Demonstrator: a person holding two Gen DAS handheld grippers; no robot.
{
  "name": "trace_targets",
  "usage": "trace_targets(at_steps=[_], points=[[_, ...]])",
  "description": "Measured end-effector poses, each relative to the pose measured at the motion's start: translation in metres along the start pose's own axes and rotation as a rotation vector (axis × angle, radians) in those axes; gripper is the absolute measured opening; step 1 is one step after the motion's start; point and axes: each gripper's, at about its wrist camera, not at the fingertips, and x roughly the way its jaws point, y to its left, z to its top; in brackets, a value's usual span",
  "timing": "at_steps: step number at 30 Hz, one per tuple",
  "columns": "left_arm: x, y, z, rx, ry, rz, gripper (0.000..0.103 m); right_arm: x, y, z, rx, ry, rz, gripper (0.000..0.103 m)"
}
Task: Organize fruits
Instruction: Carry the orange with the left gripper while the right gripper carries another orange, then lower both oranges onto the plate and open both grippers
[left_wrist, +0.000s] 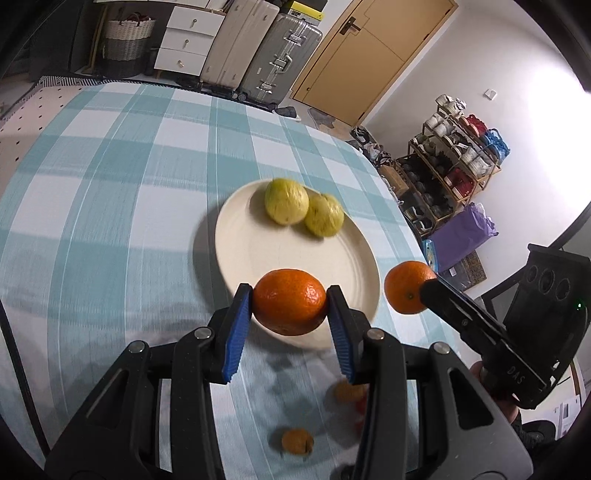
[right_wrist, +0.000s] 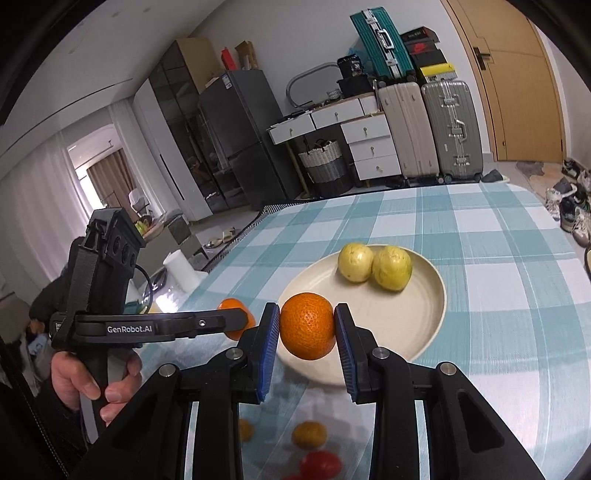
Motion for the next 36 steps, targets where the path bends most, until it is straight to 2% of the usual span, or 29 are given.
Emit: trace_targets(at_steps=[12,23,32,35,36], points=[[0.052,0.014,0.051,-0.008,0.032,0.017,0.038,0.051,-0.028,0.030,0.078,0.044,0.057,0.031],[0.092,0.028,0.068,-0.018,0.074,0.003,0.038,0.090,-0.043,0.035,0.121,0.093,0.037,0.031],[0.108,0.034,0.074,-0.042,0.084,-0.004,0.038,0.107,-0.036,0.036,0.080,0.099,0.008,0.031],[0.108,0.033,0.075,-0.036,0.080,-0.015,0.038,0.109,-0.036,0.036,0.074,0.099,0.008,0.035],[0.107,0.033,0.075,-0.038,0.077,-0.020,0.038,0.109,-0.036,0.037,0.075,0.102,0.017,0.042]])
